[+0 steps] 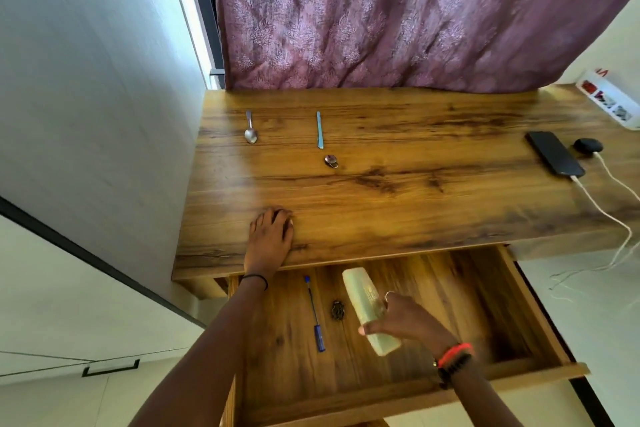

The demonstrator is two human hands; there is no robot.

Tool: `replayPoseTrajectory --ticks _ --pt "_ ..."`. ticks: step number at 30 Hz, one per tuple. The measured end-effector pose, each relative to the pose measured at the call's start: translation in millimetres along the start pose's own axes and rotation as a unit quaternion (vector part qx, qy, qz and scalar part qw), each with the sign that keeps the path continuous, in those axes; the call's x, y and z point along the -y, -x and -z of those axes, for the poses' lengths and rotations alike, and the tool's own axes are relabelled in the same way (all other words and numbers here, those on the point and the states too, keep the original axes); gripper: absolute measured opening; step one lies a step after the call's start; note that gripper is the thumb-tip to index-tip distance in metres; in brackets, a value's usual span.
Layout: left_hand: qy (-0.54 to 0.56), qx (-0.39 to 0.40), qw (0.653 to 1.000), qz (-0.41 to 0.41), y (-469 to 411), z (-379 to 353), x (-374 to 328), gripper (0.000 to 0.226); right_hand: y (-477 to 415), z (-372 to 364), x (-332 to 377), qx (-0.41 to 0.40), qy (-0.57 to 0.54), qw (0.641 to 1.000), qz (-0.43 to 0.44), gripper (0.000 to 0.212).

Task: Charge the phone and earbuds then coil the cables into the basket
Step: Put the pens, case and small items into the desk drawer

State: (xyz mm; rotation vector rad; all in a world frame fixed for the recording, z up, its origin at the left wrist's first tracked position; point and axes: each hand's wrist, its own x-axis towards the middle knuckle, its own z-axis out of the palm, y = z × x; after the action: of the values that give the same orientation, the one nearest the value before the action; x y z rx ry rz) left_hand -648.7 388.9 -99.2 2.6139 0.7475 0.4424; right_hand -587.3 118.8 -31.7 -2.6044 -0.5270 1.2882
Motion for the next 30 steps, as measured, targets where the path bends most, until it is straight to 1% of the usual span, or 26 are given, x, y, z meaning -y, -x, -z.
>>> replayPoseTrajectory --ticks 2,4,7,9,13,16,18,22,27,30 --pt "0.004 0.008 1.000 0.005 0 0 1 0.025 -15 -16 -9 -0.011 -0.021 0.999 -0.028 0.078" --pt "0.001 0.010 1.000 0.006 0 0 1 0.025 -28 -26 -14 -0.043 -0.016 0.998 -0.047 0.075" --pt "-0.001 0.013 1.000 0.009 0 1 1 0.026 -40 -33 -15 -0.093 -0.001 0.994 -0.060 0.072" --pt "0.001 0.011 1.000 0.004 0 1 0 0.026 -41 -33 -12 -0.112 0.003 0.992 -0.063 0.070" --pt "0.014 0.011 1.000 0.000 1 3 -1 0.026 -42 -32 -9 -0.123 0.019 0.990 -0.069 0.075" --pt "0.015 0.007 1.000 -0.006 2 5 -1 0.026 -40 -26 -9 -0.112 0.025 0.991 -0.071 0.079" --pt "0.013 0.007 1.000 -0.008 1 5 -1 0.026 -39 -18 -11 -0.104 0.032 0.992 -0.068 0.071" --pt "0.011 0.013 1.000 -0.008 -1 5 -1 0.026 -33 13 -12 -0.109 0.066 0.990 -0.056 0.046" --pt "0.030 -0.001 1.000 0.002 -9 9 0 0.027 -34 62 4 -0.098 -0.003 0.995 -0.002 0.028" --pt "0.028 -0.019 0.999 0.015 -21 8 1 0.025 -47 95 27 -0.135 -0.055 0.989 0.038 0.025"
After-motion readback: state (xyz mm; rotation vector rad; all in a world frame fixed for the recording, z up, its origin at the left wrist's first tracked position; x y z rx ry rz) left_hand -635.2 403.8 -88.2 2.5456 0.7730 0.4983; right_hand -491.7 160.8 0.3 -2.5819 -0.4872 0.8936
